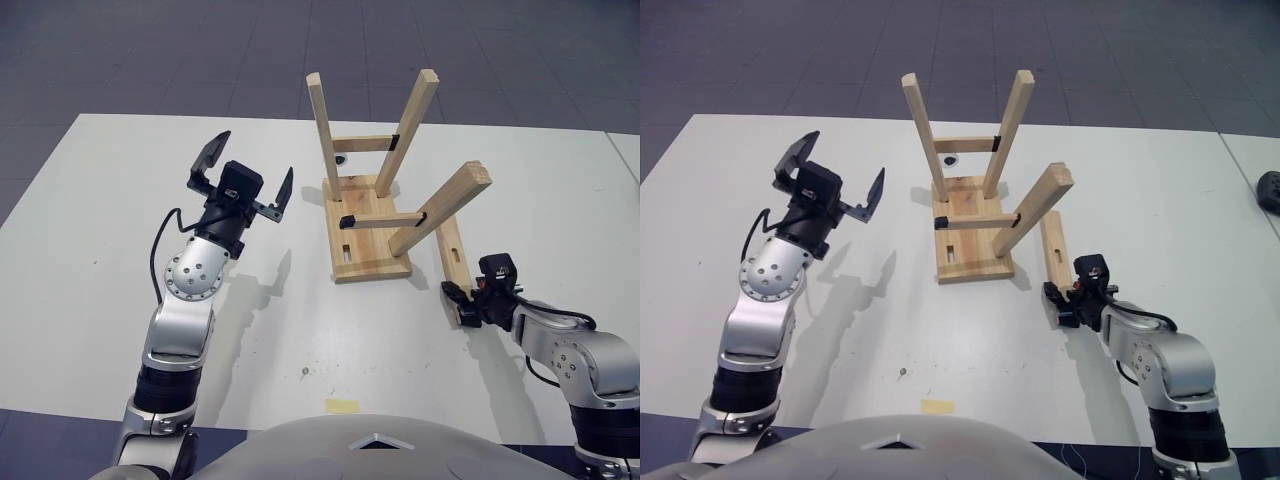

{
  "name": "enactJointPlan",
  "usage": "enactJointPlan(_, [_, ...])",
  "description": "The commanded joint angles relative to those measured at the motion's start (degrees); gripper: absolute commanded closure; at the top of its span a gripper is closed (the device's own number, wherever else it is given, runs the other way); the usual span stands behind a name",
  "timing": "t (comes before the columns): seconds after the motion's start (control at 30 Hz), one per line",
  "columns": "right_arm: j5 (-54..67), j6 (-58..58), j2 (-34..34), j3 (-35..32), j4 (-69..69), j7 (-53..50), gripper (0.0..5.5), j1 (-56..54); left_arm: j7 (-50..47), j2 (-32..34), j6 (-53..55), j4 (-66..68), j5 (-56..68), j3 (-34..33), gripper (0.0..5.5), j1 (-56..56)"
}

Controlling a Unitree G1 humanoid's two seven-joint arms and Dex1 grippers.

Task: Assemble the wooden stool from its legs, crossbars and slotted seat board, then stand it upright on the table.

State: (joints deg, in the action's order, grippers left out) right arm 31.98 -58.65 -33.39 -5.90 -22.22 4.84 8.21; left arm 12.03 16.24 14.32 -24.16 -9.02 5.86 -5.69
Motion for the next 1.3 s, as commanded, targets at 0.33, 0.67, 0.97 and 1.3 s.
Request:
enactJointPlan(0.33, [-5.5,6.1,5.6,-3.8,4.9,0.6,3.45,-7.2,0.0,-1.1,3.1,-2.1,1.6,-2.6,0.1,-5.1])
enactJointPlan(0.67, [-24.6,47.0,3.6,-5.4,7.4,-2.6,3.45,-28.9,-4.0,-10.3,27.7,-6.6,34.2,-21.6,0.1,-30.4])
enactJointPlan(0.97, [-21.7,57.0,6.4,5.0,-3.8,10.0,3.45,-31.0,-12.8,-13.1,42.0,1.0,76.0,-28.4,0.1,-41.9])
enactJointPlan(1.3, [-23.9,54.8,8.2,13.8,-11.0,16.2,3.45,-22.8,-17.8,-8.1,41.1,0.7,84.3,-22.2,0.3,-44.4])
